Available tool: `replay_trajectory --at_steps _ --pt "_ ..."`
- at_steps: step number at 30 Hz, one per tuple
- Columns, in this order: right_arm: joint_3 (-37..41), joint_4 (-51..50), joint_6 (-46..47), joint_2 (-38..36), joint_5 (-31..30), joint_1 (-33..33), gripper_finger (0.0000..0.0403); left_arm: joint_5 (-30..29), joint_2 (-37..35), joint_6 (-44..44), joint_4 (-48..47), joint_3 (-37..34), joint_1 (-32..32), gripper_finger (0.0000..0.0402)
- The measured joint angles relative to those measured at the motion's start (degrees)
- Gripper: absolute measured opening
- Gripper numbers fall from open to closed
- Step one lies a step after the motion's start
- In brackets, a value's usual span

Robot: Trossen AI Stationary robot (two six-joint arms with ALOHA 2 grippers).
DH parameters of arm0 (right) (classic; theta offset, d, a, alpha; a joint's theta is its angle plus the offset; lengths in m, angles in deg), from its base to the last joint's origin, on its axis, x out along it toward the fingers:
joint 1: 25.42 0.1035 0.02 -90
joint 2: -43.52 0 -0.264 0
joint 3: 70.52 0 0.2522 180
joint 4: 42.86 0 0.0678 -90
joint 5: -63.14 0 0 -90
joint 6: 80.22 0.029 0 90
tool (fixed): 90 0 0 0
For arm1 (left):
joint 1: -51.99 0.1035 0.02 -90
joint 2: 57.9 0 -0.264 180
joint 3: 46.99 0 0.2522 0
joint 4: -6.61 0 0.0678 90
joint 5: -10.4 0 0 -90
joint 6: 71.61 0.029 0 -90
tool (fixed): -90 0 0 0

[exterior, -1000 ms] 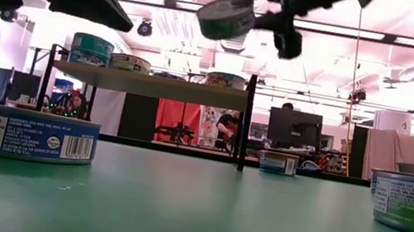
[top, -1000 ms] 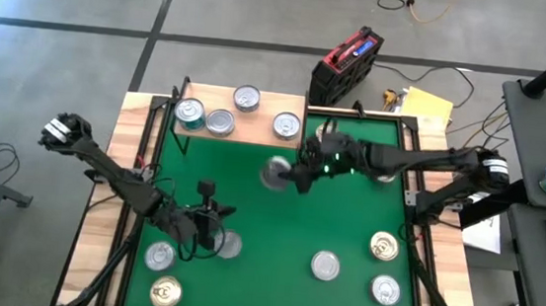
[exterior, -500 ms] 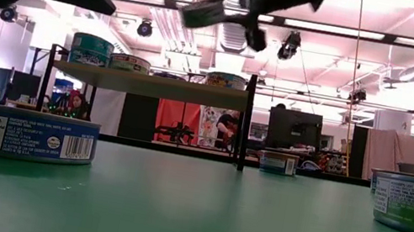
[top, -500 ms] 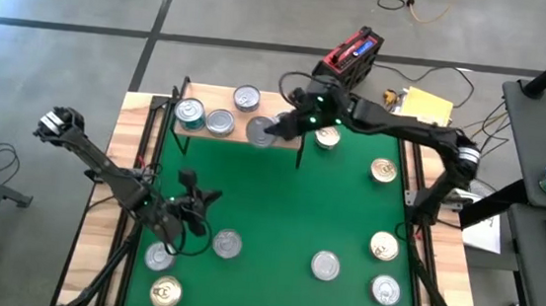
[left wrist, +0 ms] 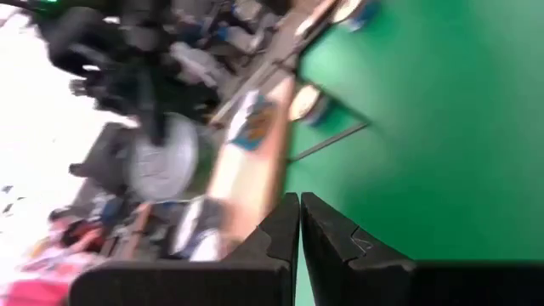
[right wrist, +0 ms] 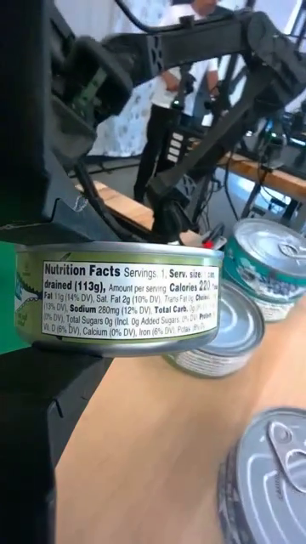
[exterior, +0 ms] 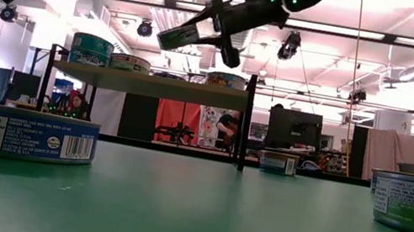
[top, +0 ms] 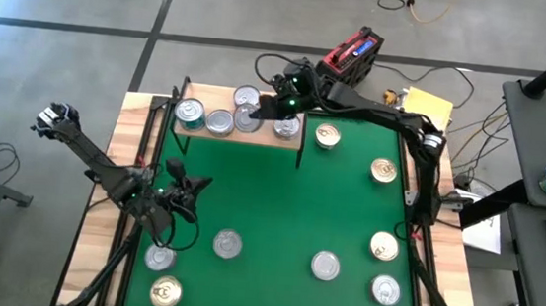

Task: Stack canned seafood by type on shelf
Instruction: Put the center green tuna can on the shelf

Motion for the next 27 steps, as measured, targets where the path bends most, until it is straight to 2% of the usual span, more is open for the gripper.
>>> replay_trajectory --at_steps 4,9,17,22,24,27 --pt "-3.9 -4.4 1.1 2.5 -0.1 -0.1 0.0137 -4.1 -2.6 0.4 -2.8 0.0 0.0 0.0" --pt "-8.0 -11.6 1.1 4.4 -2.2 0.0 0.0137 -4.3 -4.6 0.4 -3.6 0.0 0.0 0.0" --pt "-8.0 -14.7 0.8 4.2 -6.2 0.0 0.0137 -4.3 -5.5 1.6 -3.8 0.0 -0.1 0.0" --pt "-7.9 -14.7 0.8 4.3 -6.3 0.0 0.0137 -4.4 -5.5 1.5 -3.8 0.0 -0.1 0.0" --pt "-7.9 -14.7 0.6 4.3 -6.4 0.0 0.0137 -6.7 -5.5 1.6 -3.8 0.0 -0.1 0.0" --pt "-7.9 -14.7 0.5 4.3 -7.7 0.0 0.0137 -13.3 -5.5 1.7 -3.8 0.0 -0.1 0.0"
